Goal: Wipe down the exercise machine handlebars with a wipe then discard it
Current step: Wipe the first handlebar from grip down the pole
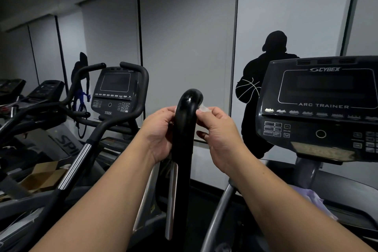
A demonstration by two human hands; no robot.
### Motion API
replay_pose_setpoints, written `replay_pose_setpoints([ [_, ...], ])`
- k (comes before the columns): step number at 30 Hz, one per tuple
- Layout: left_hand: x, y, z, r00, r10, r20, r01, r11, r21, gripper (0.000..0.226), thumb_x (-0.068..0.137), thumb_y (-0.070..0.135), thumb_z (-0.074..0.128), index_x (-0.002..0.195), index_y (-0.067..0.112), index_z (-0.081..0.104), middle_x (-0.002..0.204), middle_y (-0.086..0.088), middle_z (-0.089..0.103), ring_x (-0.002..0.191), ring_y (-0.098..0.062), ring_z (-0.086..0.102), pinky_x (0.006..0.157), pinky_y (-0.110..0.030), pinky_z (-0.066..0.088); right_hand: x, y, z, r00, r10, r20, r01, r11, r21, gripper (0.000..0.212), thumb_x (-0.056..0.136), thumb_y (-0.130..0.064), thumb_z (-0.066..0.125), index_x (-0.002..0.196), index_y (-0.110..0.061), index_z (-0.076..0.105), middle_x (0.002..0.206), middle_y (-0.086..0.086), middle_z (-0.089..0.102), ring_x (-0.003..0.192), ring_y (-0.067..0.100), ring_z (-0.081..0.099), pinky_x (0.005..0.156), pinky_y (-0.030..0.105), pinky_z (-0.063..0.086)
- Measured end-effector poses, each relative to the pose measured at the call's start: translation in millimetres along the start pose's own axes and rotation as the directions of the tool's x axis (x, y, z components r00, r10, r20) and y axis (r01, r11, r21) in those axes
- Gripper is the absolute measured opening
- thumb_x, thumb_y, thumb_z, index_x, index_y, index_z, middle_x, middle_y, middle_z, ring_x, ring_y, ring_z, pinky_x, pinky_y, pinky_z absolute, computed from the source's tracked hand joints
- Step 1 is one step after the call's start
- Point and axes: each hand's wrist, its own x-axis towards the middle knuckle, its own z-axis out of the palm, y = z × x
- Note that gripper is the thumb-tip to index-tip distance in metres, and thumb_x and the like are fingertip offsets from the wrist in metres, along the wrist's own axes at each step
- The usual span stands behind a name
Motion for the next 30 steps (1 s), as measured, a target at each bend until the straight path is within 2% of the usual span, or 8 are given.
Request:
replay_pose_setpoints([
  [3, 6, -2, -2, 1.0, 0.002, -0.022, -0.003, 0.999, -0.054, 0.015, 0.096, 0.002, 0.058, 0.107, 0.009, 0.065, 0.071, -0.007, 0.067, 0.053, -0.013, 0.061, 0.045, -0.025, 0.051, -7, 3, -3, 0.993, -0.094, -0.066, 0.083, 0.986, -0.147, 0.013, 0.094, -0.029, 0.068, 0.102, -0.021, 0.06, 0.091, -0.006, 0.064, 0.086, 0.008, 0.061, 0.079, 0.028, 0.049],
  [7, 8, -7, -5, 0.999, -0.009, 0.034, 0.014, 0.99, -0.143, 0.035, 0.096, 0.003, 0.06, 0.131, 0.002, 0.057, 0.103, -0.021, 0.068, 0.075, -0.024, 0.066, 0.066, -0.035, 0.061, -21, 7, 0, 0.939, -0.332, -0.085, 0.281, 0.888, -0.365, 0.032, 0.085, -0.032, 0.078, 0.099, -0.026, 0.051, 0.078, -0.008, 0.056, 0.062, -0.003, 0.053, 0.062, 0.017, 0.048],
  [8, 9, -6, -4, 0.999, -0.012, 0.041, 0.019, 0.988, -0.153, 0.038, 0.096, 0.003, 0.06, 0.133, -0.001, 0.055, 0.107, -0.023, 0.067, 0.079, -0.027, 0.067, 0.071, -0.04, 0.062, -23, 8, 2, 0.936, -0.35, -0.045, 0.305, 0.867, -0.394, 0.033, 0.084, -0.032, 0.079, 0.097, -0.026, 0.049, 0.074, -0.01, 0.054, 0.06, -0.003, 0.052, 0.06, 0.018, 0.049],
  [11, 15, -2, -1, 1.0, 0.013, 0.016, -0.01, 0.988, -0.152, 0.04, 0.097, 0.003, 0.059, 0.135, -0.006, 0.052, 0.097, -0.022, 0.069, 0.074, -0.029, 0.07, 0.061, -0.037, 0.062, -25, 8, 6, 0.924, -0.381, 0.022, 0.342, 0.801, -0.491, 0.034, 0.084, -0.037, 0.078, 0.097, -0.029, 0.048, 0.071, -0.009, 0.053, 0.062, 0.002, 0.052, 0.063, 0.032, 0.055],
  [19, 9, -1, -3, 0.991, 0.128, -0.037, -0.131, 0.987, -0.093, 0.01, 0.098, 0.003, 0.055, 0.106, 0.006, 0.061, 0.082, -0.012, 0.069, 0.063, -0.017, 0.067, 0.059, -0.029, 0.059, -22, 19, 7, 0.89, -0.454, 0.051, 0.416, 0.759, -0.501, 0.031, 0.086, -0.042, 0.074, 0.098, -0.035, 0.046, 0.073, -0.006, 0.056, 0.068, 0.018, 0.06, 0.065, 0.046, 0.055],
  [23, 8, 6, 1, 0.962, 0.255, -0.099, -0.254, 0.967, 0.023, 0.017, 0.096, -0.001, 0.056, 0.086, 0.012, 0.059, 0.067, -0.002, 0.068, 0.055, -0.01, 0.063, 0.056, -0.024, 0.055, -21, 22, 6, 0.882, -0.469, 0.056, 0.429, 0.746, -0.509, 0.032, 0.086, -0.044, 0.073, 0.099, -0.035, 0.046, 0.072, -0.004, 0.055, 0.068, 0.02, 0.059, 0.064, 0.048, 0.054],
  [26, -6, 2, -5, 0.951, 0.3, -0.076, -0.294, 0.952, 0.085, 0.014, 0.095, 0.001, 0.06, 0.085, 0.01, 0.06, 0.062, 0.0, 0.067, 0.052, -0.008, 0.062, 0.051, -0.02, 0.052, -20, 25, 7, 0.87, -0.49, 0.059, 0.448, 0.735, -0.509, 0.032, 0.085, -0.046, 0.071, 0.1, -0.034, 0.045, 0.072, -0.003, 0.055, 0.066, 0.02, 0.059, 0.063, 0.049, 0.054],
  [30, 6, 17, 4, 0.918, 0.389, -0.081, -0.366, 0.907, 0.209, 0.004, 0.092, 0.007, 0.069, 0.091, 0.01, 0.067, 0.076, -0.003, 0.067, 0.063, -0.011, 0.064, 0.06, -0.025, 0.057, -19, 26, 7, 0.87, -0.488, 0.07, 0.449, 0.726, -0.521, 0.032, 0.086, -0.046, 0.07, 0.1, -0.034, 0.044, 0.072, -0.003, 0.054, 0.065, 0.019, 0.058, 0.061, 0.049, 0.054],
])
